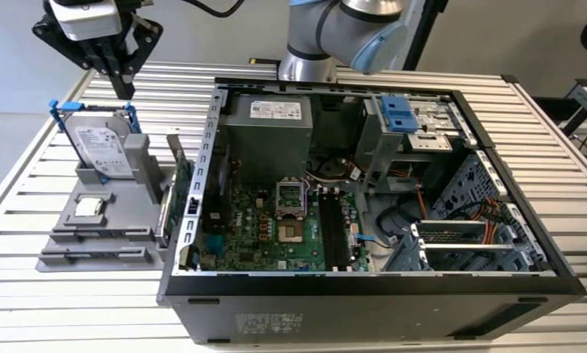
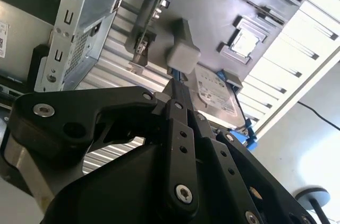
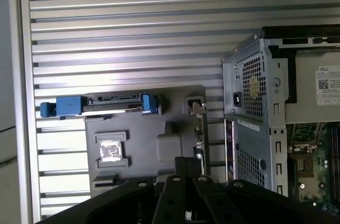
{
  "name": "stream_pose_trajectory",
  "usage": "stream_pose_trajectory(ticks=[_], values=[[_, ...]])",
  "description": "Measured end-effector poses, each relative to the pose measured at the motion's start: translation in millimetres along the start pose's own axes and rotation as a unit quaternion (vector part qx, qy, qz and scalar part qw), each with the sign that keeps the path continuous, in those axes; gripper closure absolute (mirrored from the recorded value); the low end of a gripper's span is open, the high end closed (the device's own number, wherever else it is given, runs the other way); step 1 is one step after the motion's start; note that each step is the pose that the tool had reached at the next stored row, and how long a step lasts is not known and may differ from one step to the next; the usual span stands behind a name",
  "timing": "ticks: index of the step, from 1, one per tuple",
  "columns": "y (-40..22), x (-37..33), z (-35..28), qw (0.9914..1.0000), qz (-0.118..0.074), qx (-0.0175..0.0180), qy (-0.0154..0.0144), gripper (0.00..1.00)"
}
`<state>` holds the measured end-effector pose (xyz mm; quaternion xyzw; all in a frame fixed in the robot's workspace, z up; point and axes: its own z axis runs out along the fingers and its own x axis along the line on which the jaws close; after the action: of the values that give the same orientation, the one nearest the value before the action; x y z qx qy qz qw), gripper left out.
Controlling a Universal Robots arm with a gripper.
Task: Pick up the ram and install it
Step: 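Reach for the ram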
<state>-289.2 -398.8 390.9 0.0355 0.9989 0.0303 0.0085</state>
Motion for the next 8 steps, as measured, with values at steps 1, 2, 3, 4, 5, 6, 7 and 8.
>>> stream_pose_trajectory(ticks=[1, 2, 3, 4, 5, 6, 7, 8], values=[[-0.1, 1.0, 0.0, 1.00000, 0.000, -0.0001, 0.0000, 1.00], [-0.2, 2.2, 0.0, 1.00000, 0.000, 0.0000, 0.0000, 1.00], [-0.2, 3.2, -0.1, 1.00000, 0.000, 0.0000, 0.0000, 1.00], [-0.3, 4.3, 0.0, 1.00000, 0.000, -0.0001, 0.0000, 1.00], [-0.4, 5.3, -0.1, 1.00000, 0.000, -0.0001, 0.0000, 1.00], [-0.5, 6.3, -0.1, 1.00000, 0.000, -0.0001, 0.0000, 1.00], [-0.5, 7.3, -0.1, 1.00000, 0.000, -0.0001, 0.0000, 1.00], [-0.6, 8.3, -0.1, 1.00000, 0.000, -0.0001, 0.0000, 1.00]])
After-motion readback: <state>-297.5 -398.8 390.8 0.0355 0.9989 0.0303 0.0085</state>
